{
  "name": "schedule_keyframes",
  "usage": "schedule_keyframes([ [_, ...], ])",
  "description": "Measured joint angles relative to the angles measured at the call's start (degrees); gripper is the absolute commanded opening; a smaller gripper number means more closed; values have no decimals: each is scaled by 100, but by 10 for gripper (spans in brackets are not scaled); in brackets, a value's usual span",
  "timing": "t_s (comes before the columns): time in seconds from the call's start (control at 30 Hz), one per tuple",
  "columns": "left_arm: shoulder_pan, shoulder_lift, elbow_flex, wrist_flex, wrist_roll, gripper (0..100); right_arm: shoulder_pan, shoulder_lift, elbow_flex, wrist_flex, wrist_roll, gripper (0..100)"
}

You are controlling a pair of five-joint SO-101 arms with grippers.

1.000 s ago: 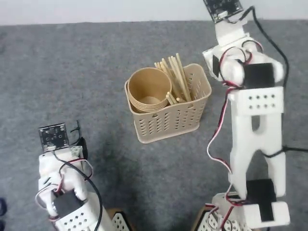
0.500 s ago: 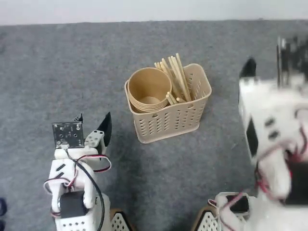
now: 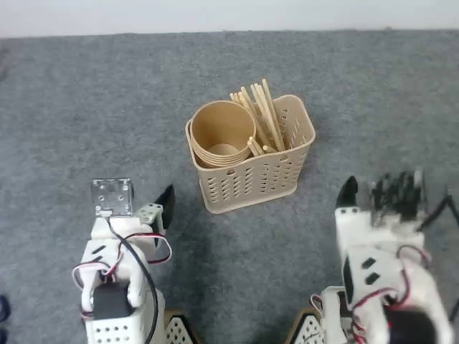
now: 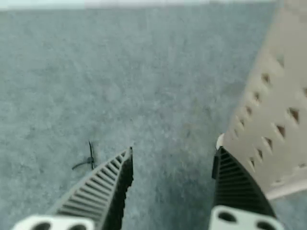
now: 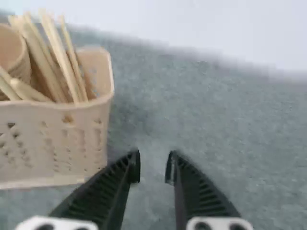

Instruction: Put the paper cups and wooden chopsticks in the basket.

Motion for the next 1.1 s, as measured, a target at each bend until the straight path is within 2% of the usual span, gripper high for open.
schedule_keyframes([
  [0.13, 18, 0, 88, 114, 0, 258, 18, -1266, 1222, -448, 343, 37],
  [0.33, 9, 0, 273, 229, 18, 258, 0, -1433, 1916, -1108, 589, 39],
  [0.5, -273, 0, 457, 229, 18, 258, 431, -1477, 1916, -1952, 2180, 39],
  [0.57, -352, 0, 457, 229, 18, 258, 580, -1477, 1916, -2066, 2549, 39],
  [0.67, -369, 0, 492, 229, 18, 258, 703, -1486, 2092, -2075, 2426, 38],
  [0.93, -378, 0, 800, 229, 18, 257, 747, -1433, 3657, -2127, 756, 34],
  [1.1, -378, 0, 800, 229, 18, 256, 738, -1459, 4246, -2127, 440, 31],
])
